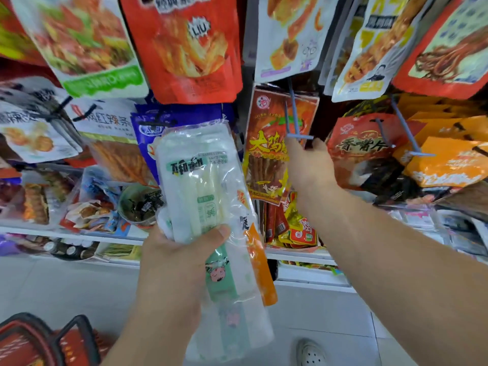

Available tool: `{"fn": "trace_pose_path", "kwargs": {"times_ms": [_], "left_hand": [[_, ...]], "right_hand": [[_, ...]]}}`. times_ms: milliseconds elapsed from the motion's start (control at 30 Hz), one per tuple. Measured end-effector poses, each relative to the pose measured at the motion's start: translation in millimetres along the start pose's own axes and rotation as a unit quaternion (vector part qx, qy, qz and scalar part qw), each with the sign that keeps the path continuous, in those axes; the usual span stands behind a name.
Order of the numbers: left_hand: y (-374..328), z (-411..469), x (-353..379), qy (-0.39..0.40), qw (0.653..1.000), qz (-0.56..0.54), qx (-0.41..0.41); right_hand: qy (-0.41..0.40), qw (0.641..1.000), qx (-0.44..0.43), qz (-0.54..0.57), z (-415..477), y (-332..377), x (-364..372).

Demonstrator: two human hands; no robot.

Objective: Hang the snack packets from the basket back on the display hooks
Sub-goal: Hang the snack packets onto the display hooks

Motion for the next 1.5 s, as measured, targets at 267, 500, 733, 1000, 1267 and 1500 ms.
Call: {"fn": "trace_pose_path", "kwargs": {"times_ms": [267, 500, 733, 1000, 1267, 1500], "left_hand": [[-77.3, -81.5, -32.6, 0.012, 0.999, 0.023, -0.03], [-167.0, -163.3, -72.5, 0.052, 0.996, 0.07, -0.014], [-238.4, -196.4, -92.4, 0.074, 0.996, 0.026, 0.046], [-285.5, -188.4, -66.9, 0.101, 0.994, -0.022, 0.032], [-321.3, -163.2, -55.4, 0.051, 0.996, -0.066, 0.021], [-330.0, -142.7, -48.4, 0.125, 0.986, -0.111, 0.012]], "right_hand": [[0.27, 0.961, 0.055, -0.028, -204.6, 0.7, -39.8], [0.274, 0.96, -0.054, -0.03, -324.2, 46.6, -43.2], [0.197, 0.97, -0.141, 0.022, -391.3, 84.8, -39.0], [0.234, 0.95, -0.201, 0.052, -394.4, 144.2, -43.5], [0.342, 0.918, -0.192, 0.062, -365.8, 183.5, -25.8], [0.356, 0.916, -0.173, 0.071, -336.9, 199.5, -0.9]]}}
Point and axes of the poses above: each hand's wrist, its own z-axis towards the middle knuckle, its own x-axis out of the palm, y = z × x, the point moved 4 cm from there along z, towards the middle knuckle, and after that the axes turned 10 degrees about x, right-handed, at the moved point
